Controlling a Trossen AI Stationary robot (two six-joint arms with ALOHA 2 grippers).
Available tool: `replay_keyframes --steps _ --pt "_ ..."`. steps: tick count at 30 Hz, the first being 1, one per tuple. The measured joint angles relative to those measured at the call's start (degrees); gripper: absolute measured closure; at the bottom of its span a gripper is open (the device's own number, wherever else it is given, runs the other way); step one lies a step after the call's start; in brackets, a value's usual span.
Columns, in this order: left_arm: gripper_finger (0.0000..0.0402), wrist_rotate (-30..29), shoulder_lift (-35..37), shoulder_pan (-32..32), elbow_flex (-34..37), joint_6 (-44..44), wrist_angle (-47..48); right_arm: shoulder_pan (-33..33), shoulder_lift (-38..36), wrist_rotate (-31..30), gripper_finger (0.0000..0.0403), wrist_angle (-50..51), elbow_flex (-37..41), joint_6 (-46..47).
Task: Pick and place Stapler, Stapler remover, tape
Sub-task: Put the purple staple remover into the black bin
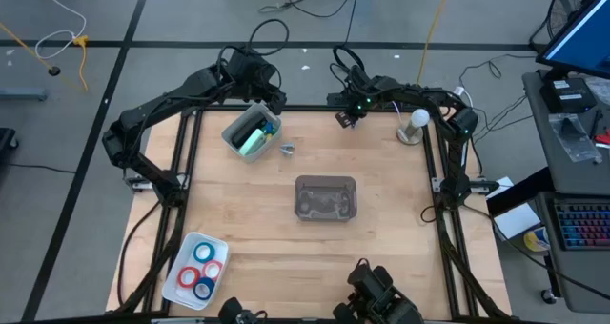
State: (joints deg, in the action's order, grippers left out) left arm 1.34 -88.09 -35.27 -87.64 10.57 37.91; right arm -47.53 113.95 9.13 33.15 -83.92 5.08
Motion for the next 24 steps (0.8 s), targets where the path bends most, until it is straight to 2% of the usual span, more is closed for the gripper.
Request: replay_keyframes --steps 8,12,18,24 --pt "0.0231 0.0 0.0 0.0 0.0 -0.4 -0.7 0.0 0.0 -1.7 0.0288 -0.7 0.0 -0.4" --pt "0.0231 0.0 0.0 0.0 0.0 -0.4 -1.4 0.0 -0.1 -1.6 0.026 -0.7 0.0 1.2" --pt "0.0231 -0.1 0.0 0.0 0.0 -1.5 -1.7 0.3 -3.4 -1.8 0.0251 -0.1 -0.1 2.0" --pt "0.0231 -2.3 0.0 0.0 0.0 -1.6 -1.8 -0.1 -5.7 -4.7 0.0262 0.5 -0.2 -4.7"
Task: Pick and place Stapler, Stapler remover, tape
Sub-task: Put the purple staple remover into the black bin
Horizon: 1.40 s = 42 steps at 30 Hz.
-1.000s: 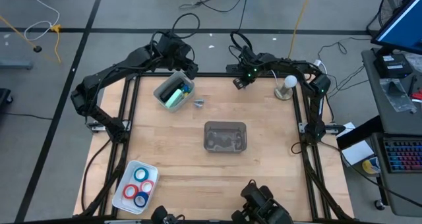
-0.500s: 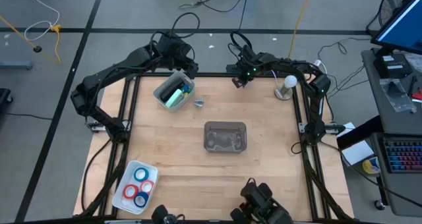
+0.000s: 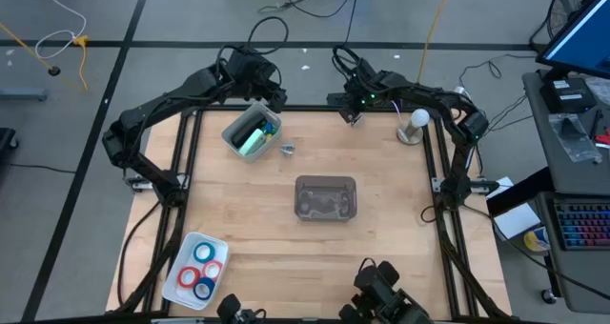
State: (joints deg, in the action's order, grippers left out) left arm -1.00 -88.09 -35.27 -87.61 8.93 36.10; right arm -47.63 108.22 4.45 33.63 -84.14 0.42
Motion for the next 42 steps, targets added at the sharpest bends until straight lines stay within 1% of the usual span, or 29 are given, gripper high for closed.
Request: replay_keyframes --steps 4,7,10,13,16,20,21,25,30,35,40,42 --pt "0.0231 -0.3 0.0 0.0 0.0 0.0 0.1 -0.9 0.7 -0.5 0.0265 3.7 0.1 -11.3" --pt "0.0231 -0.4 0.0 0.0 0.0 0.0 0.1 -1.3 1.1 -3.7 0.0266 7.0 0.2 -18.1" --pt "0.0231 -0.6 0.0 0.0 0.0 0.0 0.1 -1.5 1.1 -5.9 0.0266 7.2 0.1 -22.3" --pt "0.0231 -0.6 0.0 0.0 0.0 0.0 -0.2 -1.5 1.2 -5.9 0.0266 7.0 0.1 -23.0" --pt "0.0231 -0.6 0.0 0.0 0.0 0.0 -0.8 -1.5 1.2 -5.1 0.0266 5.4 0.1 -17.7" --pt "0.0231 -0.6 0.0 0.0 0.0 0.4 -2.3 -1.5 1.2 3.8 0.0266 1.6 0.1 -5.5" --pt "0.0231 -0.6 0.0 0.0 0.0 0.4 -2.7 -1.6 1.2 5.0 0.0266 0.5 0.1 -3.0" --pt "0.0231 -0.6 0.0 0.0 0.0 0.4 -3.7 -1.8 1.4 3.2 0.0266 -1.7 0.1 1.8" --pt "0.0231 -0.6 0.0 0.0 0.0 0.4 -3.8 -1.8 3.6 4.6 0.0266 -2.9 0.1 6.5" --pt "0.0231 -0.6 0.0 0.0 0.0 0.3 -3.8 -1.8 6.4 4.4 0.0266 -2.3 0.1 8.4" --pt "0.0231 -0.6 0.0 0.0 0.0 -0.3 -3.8 -1.8 6.9 1.7 0.0266 -1.4 0.1 8.3" --pt "0.0231 -0.6 0.0 0.0 0.0 -0.9 -3.8 -1.8 6.9 1.6 0.0266 -1.4 0.1 8.4"
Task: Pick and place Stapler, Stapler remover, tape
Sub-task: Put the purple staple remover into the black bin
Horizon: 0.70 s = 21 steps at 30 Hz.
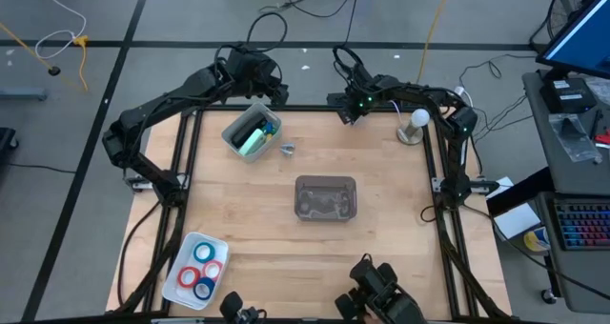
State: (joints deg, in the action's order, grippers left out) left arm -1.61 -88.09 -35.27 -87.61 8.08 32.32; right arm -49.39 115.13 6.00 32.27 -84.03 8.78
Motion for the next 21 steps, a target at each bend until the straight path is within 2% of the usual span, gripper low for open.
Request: replay_keyframes --steps 10,21 --pt "0.0231 0.0 0.0 -0.1 0.0 -0.5 0.0 0.8 1.7 -0.2 0.0273 0.9 -0.1 0.0" --pt "0.0231 0.0 0.0 0.0 0.0 -0.4 0.6 2.0 2.7 -0.1 0.0349 0.6 -0.1 -0.6"
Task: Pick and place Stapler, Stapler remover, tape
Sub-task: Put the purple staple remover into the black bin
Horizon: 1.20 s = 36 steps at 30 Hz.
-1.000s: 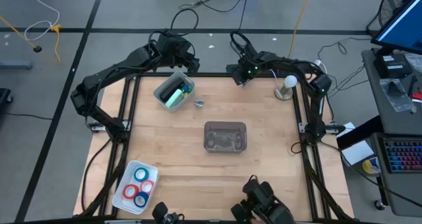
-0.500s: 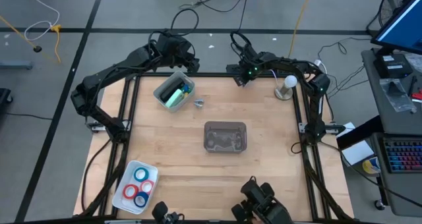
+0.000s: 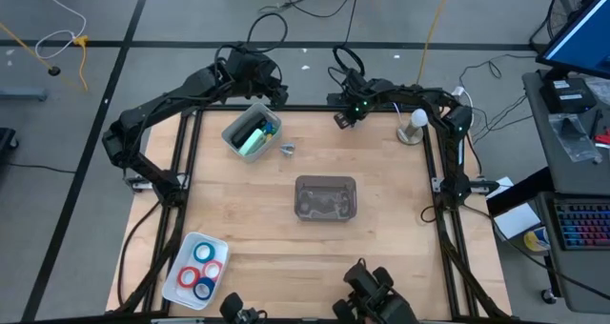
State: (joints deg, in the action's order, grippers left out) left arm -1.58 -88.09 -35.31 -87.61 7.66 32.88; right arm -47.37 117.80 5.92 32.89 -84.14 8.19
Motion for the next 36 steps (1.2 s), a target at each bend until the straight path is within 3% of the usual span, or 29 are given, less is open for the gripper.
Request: replay_keyframes --steps 4,14,23,28,36 --pt "0.0231 0.0 0.0 0.0 0.0 0.0 0.0 0.0 0.0 0.2 0.0366 0.3 0.0 -0.4" --pt "0.0231 0.0 0.0 0.1 0.0 0.3 0.4 0.5 -3.7 0.6 0.0365 7.0 0.3 -3.3" --pt "0.0231 0.0 0.0 1.3 0.0 2.0 5.2 3.0 -16.4 12.6 0.0366 14.6 0.2 -7.5" --pt "0.0231 0.0 0.0 3.0 0.0 2.5 9.4 8.3 -25.0 18.4 0.0365 16.8 0.2 -8.7" --pt "0.0231 -5.4 0.0 9.0 0.0 4.2 10.5 22.4 -30.4 18.3 0.0365 19.0 0.2 -12.2"
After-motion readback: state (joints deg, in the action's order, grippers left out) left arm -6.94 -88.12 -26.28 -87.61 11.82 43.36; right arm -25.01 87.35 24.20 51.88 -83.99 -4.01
